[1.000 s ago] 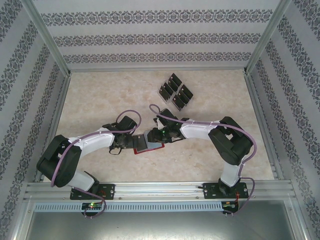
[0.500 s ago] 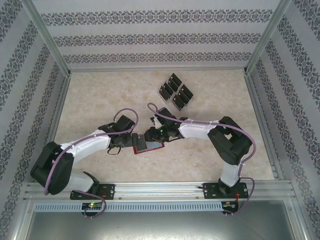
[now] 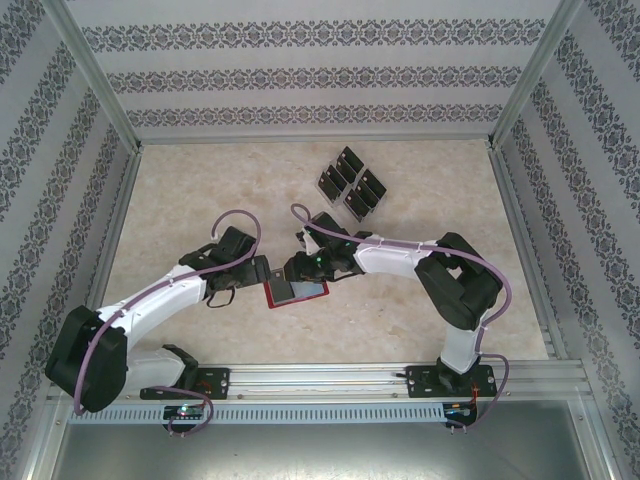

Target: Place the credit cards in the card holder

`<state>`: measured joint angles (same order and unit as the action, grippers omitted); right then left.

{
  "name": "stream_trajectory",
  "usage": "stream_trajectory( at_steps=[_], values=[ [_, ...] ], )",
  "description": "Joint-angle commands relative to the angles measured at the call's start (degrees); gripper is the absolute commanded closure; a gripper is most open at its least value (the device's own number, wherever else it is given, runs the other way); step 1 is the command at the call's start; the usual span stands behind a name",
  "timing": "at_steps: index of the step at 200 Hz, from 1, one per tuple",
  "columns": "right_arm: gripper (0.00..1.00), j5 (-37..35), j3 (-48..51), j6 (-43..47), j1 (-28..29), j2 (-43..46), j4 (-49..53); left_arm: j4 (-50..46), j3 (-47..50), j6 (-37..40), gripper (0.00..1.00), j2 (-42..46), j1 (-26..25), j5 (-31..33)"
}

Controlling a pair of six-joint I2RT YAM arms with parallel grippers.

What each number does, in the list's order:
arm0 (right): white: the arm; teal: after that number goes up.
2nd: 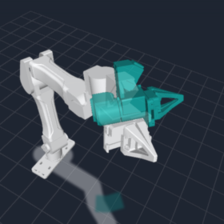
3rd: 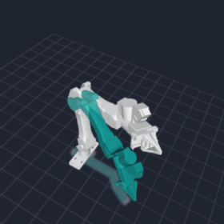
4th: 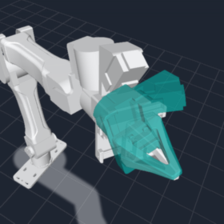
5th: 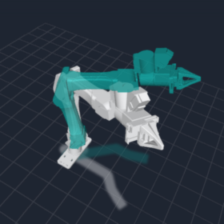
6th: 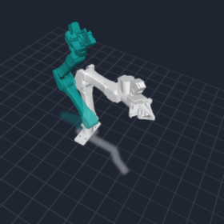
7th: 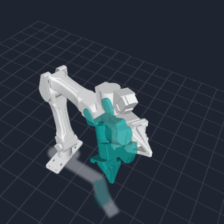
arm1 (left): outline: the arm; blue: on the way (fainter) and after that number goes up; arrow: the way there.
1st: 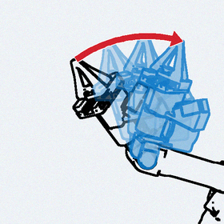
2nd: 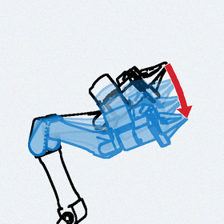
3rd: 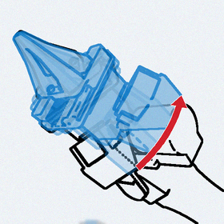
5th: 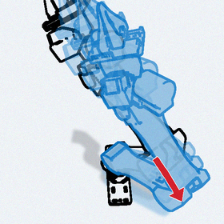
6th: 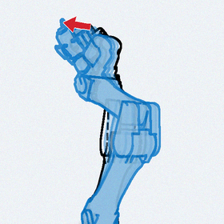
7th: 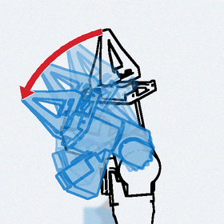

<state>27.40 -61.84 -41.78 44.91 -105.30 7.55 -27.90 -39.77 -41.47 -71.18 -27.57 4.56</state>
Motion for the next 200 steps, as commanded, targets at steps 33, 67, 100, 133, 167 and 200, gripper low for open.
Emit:
stream_trajectory(
  at_steps=[33,67,100,133,167,200],
  values=[
    [0.58,-5.7,-3.5,4.6,-0.3,3.0,7.6,-0.9,1.8,-0.3,0.06,-0.2,1.2,-0.8],
    [0.58,-10.9,-3.7,7.5,-1.6,3.6,13.3,-0.9,1.8,0.0,0.06,-0.2,1.3,-0.8],
    [0.57,-11.1,-2.8,8.2,-1.8,2.8,13.4,-0.8,1.8,0.1,0.06,-0.7,1.4,-0.8],
    [0.57,-10.4,-2.6,7.9,-1.6,1.6,12.2,-0.6,1.6,0.2,0.06,-1.1,1.5,-1.0],
    [0.57,-9.8,-2.9,7.6,-1.3,0.2,11.5,-0.5,1.5,0.2,0.06,-1.4,1.4,-1.0],
    [0.57,-9.4,-2.8,7.2,-1.0,-1.2,10.7,-0.3,1.5,0.1,0.06,-1.6,1.5,-1.1]
  ],
)
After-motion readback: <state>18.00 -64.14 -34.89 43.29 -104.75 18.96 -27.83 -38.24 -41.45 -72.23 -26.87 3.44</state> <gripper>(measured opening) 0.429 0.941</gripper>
